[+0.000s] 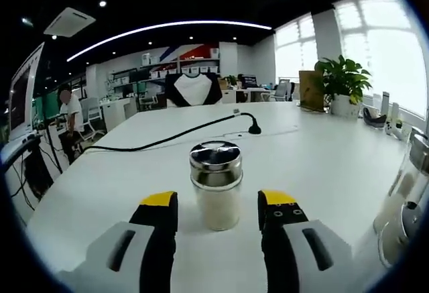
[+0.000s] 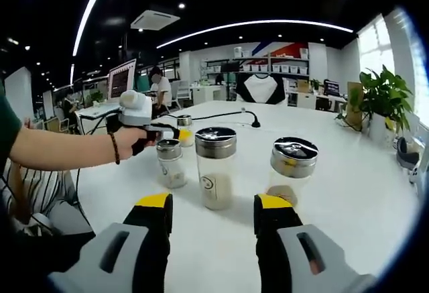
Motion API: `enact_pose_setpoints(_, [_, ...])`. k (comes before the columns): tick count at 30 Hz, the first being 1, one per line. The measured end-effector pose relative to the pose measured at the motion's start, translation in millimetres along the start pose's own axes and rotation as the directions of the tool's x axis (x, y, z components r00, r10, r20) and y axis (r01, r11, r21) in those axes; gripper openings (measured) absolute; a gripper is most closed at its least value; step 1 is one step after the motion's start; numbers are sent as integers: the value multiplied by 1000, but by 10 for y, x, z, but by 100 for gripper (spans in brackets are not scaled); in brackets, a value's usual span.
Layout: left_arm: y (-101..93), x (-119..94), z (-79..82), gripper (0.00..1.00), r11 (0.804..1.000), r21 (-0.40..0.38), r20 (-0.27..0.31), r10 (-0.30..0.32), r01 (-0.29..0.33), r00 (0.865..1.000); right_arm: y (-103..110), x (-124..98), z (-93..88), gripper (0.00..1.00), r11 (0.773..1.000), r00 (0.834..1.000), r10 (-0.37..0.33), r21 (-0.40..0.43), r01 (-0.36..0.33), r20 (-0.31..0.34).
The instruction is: Rotate the seasoning bottle until the label or dispensing opening points toward the visible target arrow and the bottle remains upright within the marked orientation range
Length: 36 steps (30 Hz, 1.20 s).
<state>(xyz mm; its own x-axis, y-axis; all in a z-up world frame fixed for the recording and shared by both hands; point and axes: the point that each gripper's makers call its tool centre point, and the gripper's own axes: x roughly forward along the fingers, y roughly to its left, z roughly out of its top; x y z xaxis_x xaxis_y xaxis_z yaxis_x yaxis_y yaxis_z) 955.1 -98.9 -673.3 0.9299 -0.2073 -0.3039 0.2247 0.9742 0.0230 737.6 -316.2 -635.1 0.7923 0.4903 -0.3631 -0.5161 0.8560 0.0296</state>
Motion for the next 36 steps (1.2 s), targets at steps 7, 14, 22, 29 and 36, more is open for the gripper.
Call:
enact_pose_setpoints(7, [-5,126,93,51,999,30,9,-14,14,1000,24,-29,25,48,1000,1000,5,11,-5,9])
enact_pose_setpoints(14, [-18,217,45,47,998,49,-8,-28,28,1000,12,-69,64,48,1000,1000,1,13,-1,17])
enact_pose_setpoints(22, [3,257,-31,41,999,39,-40,-32,33,999,-11,-118,126,48,1000,1000,-5,10,5,31])
enact_pose_setpoints(29, [10,248,-37,36,999,22,-36,-26,27,999,-6,-148,150,48,1000,999,-7,4,7,35])
enact_pose_setpoints(36, [14,232,-40,35,999,25,-36,-32,33,999,-30,-158,160,48,1000,999,-14,10,14,37])
